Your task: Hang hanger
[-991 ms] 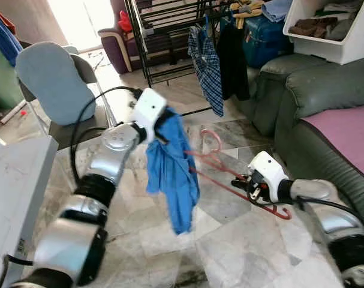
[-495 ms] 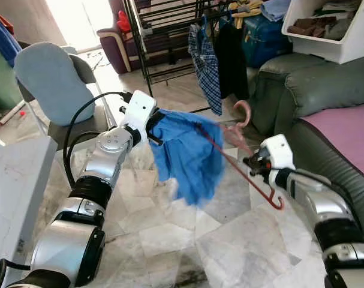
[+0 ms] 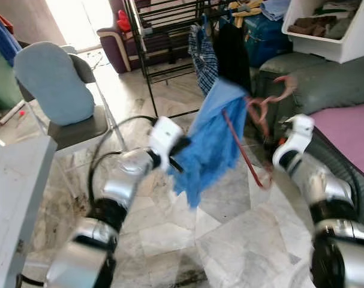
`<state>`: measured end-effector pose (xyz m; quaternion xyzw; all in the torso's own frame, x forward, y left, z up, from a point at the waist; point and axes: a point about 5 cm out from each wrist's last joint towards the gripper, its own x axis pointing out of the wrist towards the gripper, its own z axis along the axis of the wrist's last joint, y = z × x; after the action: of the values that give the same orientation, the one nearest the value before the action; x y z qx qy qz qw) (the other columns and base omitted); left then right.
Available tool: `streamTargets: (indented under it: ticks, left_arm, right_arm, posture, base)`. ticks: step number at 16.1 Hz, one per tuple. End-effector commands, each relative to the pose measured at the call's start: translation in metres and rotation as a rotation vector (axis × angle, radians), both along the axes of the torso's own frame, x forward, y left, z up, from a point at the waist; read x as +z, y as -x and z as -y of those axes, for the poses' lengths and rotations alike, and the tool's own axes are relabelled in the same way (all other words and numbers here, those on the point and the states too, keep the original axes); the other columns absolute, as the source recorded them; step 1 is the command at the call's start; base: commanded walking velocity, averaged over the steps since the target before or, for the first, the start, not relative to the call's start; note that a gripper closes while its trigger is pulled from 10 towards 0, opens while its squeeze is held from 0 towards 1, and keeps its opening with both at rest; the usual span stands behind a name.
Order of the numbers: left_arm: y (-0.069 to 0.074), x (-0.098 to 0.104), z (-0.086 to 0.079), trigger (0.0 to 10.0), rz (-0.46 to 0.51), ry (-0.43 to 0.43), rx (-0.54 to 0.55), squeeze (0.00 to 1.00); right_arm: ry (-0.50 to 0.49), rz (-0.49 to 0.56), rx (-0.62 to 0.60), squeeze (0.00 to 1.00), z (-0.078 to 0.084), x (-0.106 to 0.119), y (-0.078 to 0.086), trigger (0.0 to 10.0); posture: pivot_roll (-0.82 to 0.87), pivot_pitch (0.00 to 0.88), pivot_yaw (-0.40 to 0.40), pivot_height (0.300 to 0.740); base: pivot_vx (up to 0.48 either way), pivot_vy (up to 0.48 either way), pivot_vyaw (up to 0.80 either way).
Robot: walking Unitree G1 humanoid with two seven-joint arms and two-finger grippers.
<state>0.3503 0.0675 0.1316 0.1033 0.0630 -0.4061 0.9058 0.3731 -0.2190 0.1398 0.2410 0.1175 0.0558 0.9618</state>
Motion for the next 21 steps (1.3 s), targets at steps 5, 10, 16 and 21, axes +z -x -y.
streamTargets:
  ticks: [5,10,16,21]
  left_arm:
    - [0.038,-0.049,0.008,10.0,-0.225,-0.123,-0.110,0.00]
    - [0.054,-0.049,0.021,10.0,-0.282,-0.123,-0.189,0.00]
    - [0.069,-0.055,0.022,10.0,-0.323,-0.101,-0.228,1.00]
    - [0.073,-0.045,0.009,10.0,-0.292,-0.098,-0.238,1.00]
  right_arm:
    - [-0.131,0.298,0.121,0.00,-0.063,0.069,-0.016,10.0]
    - [0.146,0.426,0.113,0.00,-0.077,0.091,-0.019,10.0]
    - [0.519,0.445,0.253,0.00,-0.087,0.051,0.002,10.0]
    - [0.623,0.466,0.317,0.00,-0.081,0.029,0.021,10.0]
  posture:
    - [-0.16,0.000,0.112,0.736]
    - [-0.16,0.000,0.105,0.736]
    - [-0.17,0.000,0.102,0.736]
    - [-0.18,0.000,0.099,0.736]
  base:
    - [0.000,0.000,0.00]
    - [0.000,0.000,0.00]
    - [0.000,0.000,0.00]
    - [0.000,0.000,0.00]
